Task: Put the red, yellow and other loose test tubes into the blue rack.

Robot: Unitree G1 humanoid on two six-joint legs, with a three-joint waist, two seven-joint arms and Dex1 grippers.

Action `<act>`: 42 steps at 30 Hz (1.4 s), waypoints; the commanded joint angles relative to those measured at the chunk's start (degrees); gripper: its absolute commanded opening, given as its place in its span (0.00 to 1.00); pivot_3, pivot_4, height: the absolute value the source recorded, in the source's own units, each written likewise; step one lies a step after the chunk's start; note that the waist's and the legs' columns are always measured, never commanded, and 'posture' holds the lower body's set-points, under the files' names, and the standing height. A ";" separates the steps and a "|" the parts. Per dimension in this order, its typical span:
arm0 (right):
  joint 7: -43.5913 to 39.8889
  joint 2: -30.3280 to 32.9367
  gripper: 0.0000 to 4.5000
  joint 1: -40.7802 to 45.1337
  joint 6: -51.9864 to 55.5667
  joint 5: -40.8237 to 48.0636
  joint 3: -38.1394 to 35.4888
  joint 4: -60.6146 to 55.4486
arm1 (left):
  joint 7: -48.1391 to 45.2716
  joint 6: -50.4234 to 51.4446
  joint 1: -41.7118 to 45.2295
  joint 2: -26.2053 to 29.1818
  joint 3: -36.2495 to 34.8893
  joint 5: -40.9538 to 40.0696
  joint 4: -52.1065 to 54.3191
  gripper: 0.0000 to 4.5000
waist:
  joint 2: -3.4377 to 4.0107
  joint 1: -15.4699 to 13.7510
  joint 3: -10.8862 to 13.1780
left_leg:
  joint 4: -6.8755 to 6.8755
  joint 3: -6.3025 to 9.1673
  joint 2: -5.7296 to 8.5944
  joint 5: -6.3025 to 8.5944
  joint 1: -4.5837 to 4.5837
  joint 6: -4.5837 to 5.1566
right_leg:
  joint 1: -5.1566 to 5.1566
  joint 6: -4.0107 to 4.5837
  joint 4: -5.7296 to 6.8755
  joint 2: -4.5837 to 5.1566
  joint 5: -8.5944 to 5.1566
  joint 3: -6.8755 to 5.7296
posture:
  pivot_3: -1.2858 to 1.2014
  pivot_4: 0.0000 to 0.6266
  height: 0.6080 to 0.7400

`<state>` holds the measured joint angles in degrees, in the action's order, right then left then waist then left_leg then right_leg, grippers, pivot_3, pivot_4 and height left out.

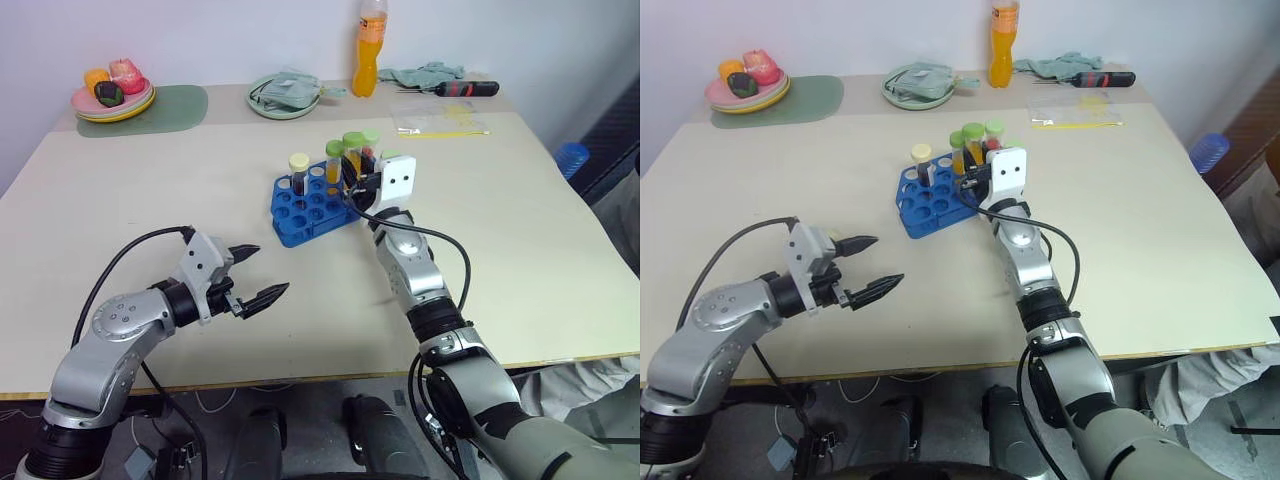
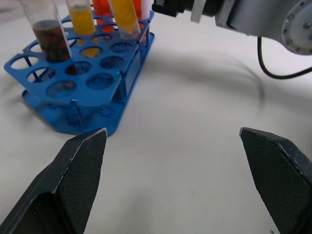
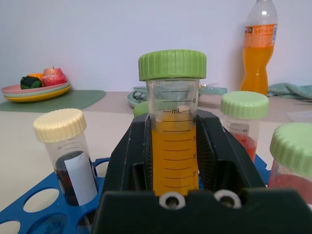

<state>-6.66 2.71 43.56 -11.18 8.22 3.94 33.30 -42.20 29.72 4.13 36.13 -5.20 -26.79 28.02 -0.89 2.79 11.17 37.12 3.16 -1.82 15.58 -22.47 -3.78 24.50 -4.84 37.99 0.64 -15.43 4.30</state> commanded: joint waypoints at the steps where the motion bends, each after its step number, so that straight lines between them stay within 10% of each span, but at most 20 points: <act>1: -0.19 -0.98 0.16 1.98 -3.03 -1.10 -1.31 1.71 | -0.10 -0.33 0.15 0.81 -1.22 -0.84 2.03 1.00 | 0.00 0.00 0.00 | 0.00 0.00 0.00 0.00 0.00 0.00 | 0.00 0.00 0.00 0.00 0.00 0.00 | 0.52 0.24 1.00; 27: -3.24 -5.61 0.16 2.05 -19.36 -2.52 -4.77 14.78 | 0.19 0.34 0.97 1.76 -1.72 -1.25 2.63 1.00 | 0.00 1.21 0.00 | 0.00 0.02 0.00 -0.01 0.05 -0.02 | -0.02 0.00 0.09 0.00 0.00 0.00 | 0.52 0.24 1.00; 33: -7.51 -4.50 0.82 1.02 -15.85 -2.17 -3.63 7.93 | 1.93 2.79 0.27 2.10 -4.30 -2.68 3.86 1.00 | 0.01 1.28 0.01 | 0.00 0.03 0.00 -0.01 0.05 -0.02 | -0.02 0.00 0.10 0.00 0.00 0.00 | 0.52 0.24 1.00; 42: -24.10 9.31 0.82 -10.20 5.81 2.10 -0.11 -22.19 | 10.67 24.01 4.94 8.16 -13.84 -12.10 5.78 1.00 | 0.00 0.74 0.01 | 0.05 0.09 0.04 -0.01 0.04 -0.02 | -0.08 -0.01 0.08 0.05 0.00 -0.03 | 0.52 0.24 1.00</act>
<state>-27.84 10.62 33.14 -9.05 8.29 3.89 17.66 -33.63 50.22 7.35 42.67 -16.44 -37.63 32.13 -0.89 3.53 11.18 37.17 3.26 -1.78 15.58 -22.43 -3.80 24.42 -4.84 38.07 0.68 -15.42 4.26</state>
